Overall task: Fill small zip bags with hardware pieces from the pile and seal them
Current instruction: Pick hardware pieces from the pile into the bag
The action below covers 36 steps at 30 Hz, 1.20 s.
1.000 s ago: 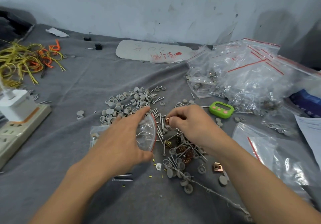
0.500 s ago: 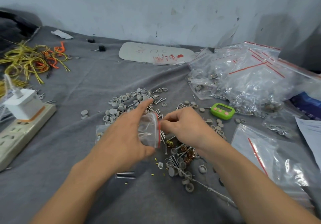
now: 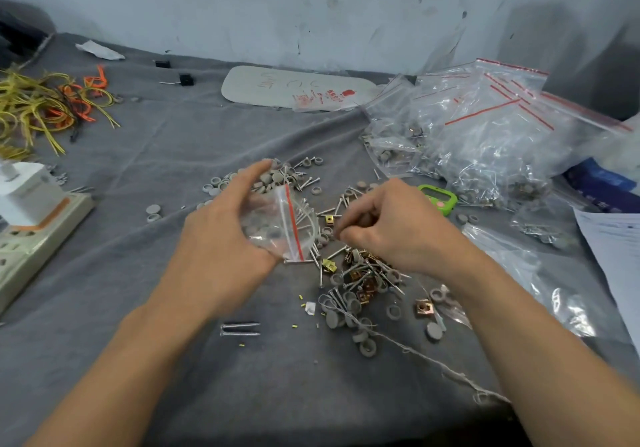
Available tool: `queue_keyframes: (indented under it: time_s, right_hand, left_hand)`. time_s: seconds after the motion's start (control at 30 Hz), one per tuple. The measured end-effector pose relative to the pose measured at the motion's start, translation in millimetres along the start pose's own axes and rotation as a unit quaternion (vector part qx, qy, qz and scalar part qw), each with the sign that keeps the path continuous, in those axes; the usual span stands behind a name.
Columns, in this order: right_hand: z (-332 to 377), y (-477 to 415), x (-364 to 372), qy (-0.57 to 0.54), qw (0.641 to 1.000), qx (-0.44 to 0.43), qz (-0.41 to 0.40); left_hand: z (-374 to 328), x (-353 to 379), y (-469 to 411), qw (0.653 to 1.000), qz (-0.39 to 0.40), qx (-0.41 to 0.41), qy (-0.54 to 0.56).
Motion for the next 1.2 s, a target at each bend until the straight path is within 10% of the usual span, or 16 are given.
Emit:
queue_keyframes:
  time_s: [0.2,0.53,0.87,1.2]
  right_hand:
    - [-15.1,35.6,1.9,0.107,0.980,0.025,0.165]
    - [-31.1,43.8,20.0,0.097,0.993,0.034,0.064]
    - [-31.9,45.4,-3.9,-0.225,0.969,0.103,-0.009]
    - [-16.8,36.4,2.1,-0.220,0.974,0.051,-0.032]
  left_hand:
    - [-1.6,1.3,4.6,1.000,0.014,-0.001,0.021]
    - [-7.4,5.5,6.0,0.999,0.032,-0.006,-0.028]
    - [-11.8,14.7,6.8,0.998,0.042,-0.002,-0.047]
    - [-19.7,20.6,9.9,0.997,0.063,0.009,-0.033]
Point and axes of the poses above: each hand's wrist, its own y-axis away from the middle knuckle, its own x-axis out of the palm, z = x × y, the point moved 1 cm from there along -y, towards the middle knuckle, and after that the axes turned 2 degrees about -x, right-handed, at the moved point
